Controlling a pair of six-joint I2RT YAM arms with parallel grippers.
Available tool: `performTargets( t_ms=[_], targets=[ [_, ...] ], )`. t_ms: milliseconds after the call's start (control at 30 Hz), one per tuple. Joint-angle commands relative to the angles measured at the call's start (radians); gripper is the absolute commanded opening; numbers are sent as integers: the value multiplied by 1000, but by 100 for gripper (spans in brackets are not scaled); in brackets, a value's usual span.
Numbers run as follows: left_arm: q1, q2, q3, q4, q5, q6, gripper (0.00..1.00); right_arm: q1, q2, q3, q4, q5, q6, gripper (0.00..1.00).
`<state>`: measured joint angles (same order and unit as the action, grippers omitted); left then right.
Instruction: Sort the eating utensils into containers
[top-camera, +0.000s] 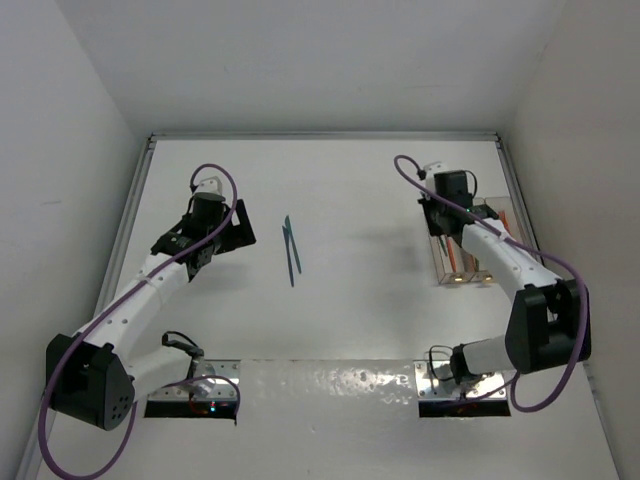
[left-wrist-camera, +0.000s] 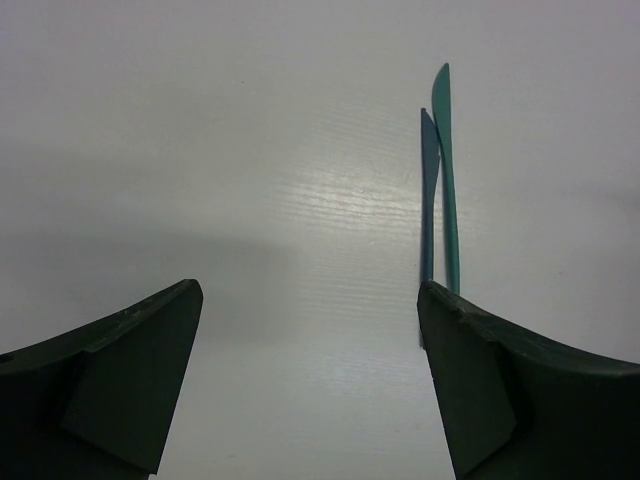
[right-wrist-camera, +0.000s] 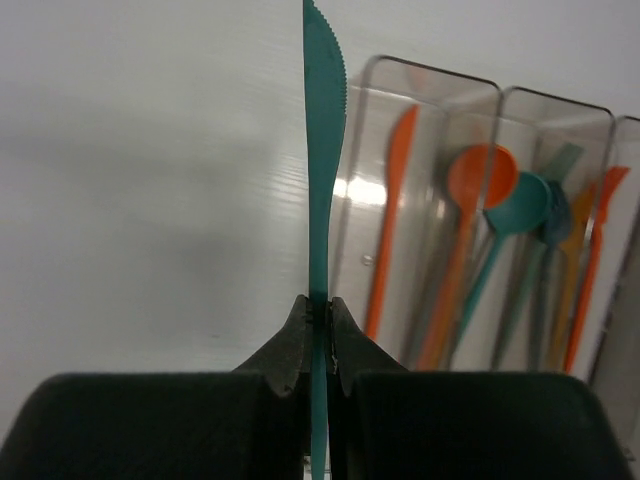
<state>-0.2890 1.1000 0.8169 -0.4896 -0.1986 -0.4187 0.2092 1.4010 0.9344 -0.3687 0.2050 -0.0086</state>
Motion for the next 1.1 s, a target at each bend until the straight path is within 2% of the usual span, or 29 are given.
performTargets(
  t_ms=[0, 100, 233, 267, 400, 567, 767, 867, 1067],
  targets=[
    [-2, -2, -5, 37, -1, 12, 87, -79, 0, -22, 26, -21, -119, 0],
    [-2, -2, -5, 40, -1, 14, 87, -163, 21, -28, 57, -45, -152, 0],
    [-2, 0, -9, 40, -2, 14, 87, -192, 76, -11, 71, -72, -168, 0],
    [-2, 0, -7, 42, -1, 15, 87, -194, 107, -3, 56, -75, -168, 3],
    [-2, 1, -7, 40, -5, 15, 87, -194, 147, 46, 14, -107, -125, 31],
    [-1, 1, -7, 40, -9, 15, 87, -157, 98, 35, 51, -115, -45, 39],
    [-2, 0, -5, 43, -15, 11, 87, 158, 62, 6, 148, -13, 135, 44],
    [-2, 1, -5, 40, -15, 9, 87, 278, 114, 7, 215, -10, 231, 45],
    [-2, 1, -5, 36, -25, 6, 87, 470, 327, 148, 226, 0, 312, 47]
  ],
)
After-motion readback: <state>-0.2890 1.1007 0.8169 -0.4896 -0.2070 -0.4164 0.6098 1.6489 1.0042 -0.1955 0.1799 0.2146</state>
